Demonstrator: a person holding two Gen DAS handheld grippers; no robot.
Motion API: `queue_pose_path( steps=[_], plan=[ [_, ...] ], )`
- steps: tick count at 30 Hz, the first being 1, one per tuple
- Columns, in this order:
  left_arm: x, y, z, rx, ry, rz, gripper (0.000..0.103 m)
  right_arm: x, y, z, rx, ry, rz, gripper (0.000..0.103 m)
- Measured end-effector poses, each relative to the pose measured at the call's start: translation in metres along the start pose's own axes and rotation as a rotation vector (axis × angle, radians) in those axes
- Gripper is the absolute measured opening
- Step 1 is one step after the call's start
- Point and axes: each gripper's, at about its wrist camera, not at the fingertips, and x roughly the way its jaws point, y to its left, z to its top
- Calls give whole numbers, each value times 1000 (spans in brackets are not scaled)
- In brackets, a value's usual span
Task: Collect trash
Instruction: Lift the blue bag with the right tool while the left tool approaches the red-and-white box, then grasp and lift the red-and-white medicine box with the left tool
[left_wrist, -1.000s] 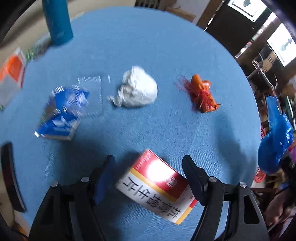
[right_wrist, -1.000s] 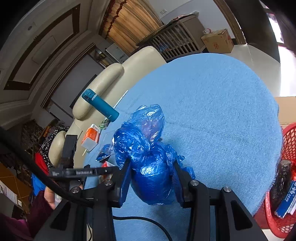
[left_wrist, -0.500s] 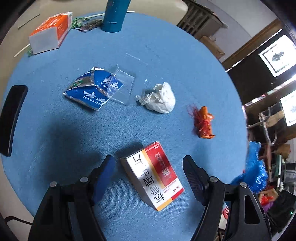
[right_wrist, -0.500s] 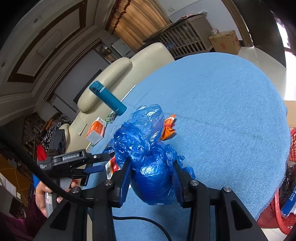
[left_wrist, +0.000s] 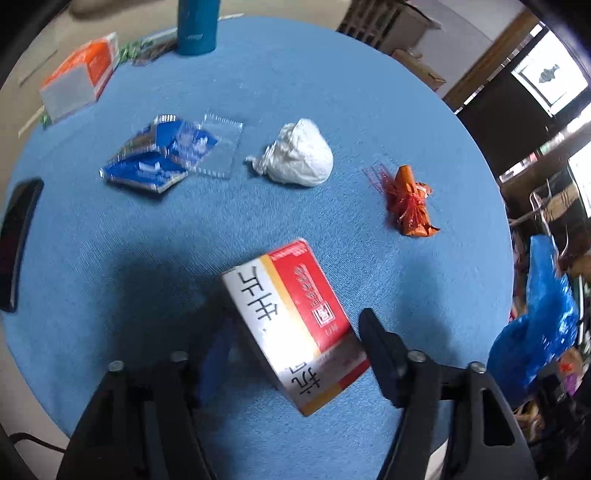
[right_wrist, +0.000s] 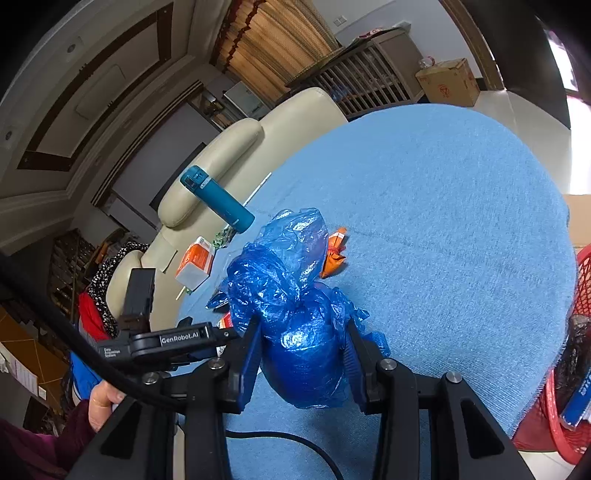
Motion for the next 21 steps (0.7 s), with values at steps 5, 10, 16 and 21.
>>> queue_pose_path(
  steps=[5, 10, 16, 21],
  plan=[
    [-21, -5, -3, 85, -65, -1, 58, -7, 3, -4, -8, -11, 0, 44],
    [-52, -16, -7, 169, -161, 21, 58, -17, 10, -9, -26, -27, -2, 44],
    [-92, -36, -17, 269, -288, 64, 58, -36, 19, -14, -44, -61, -7, 44],
    [-121, -54, -31, 367, -405, 111, 58, -54, 27, -21, -68, -88, -10, 44]
  ],
)
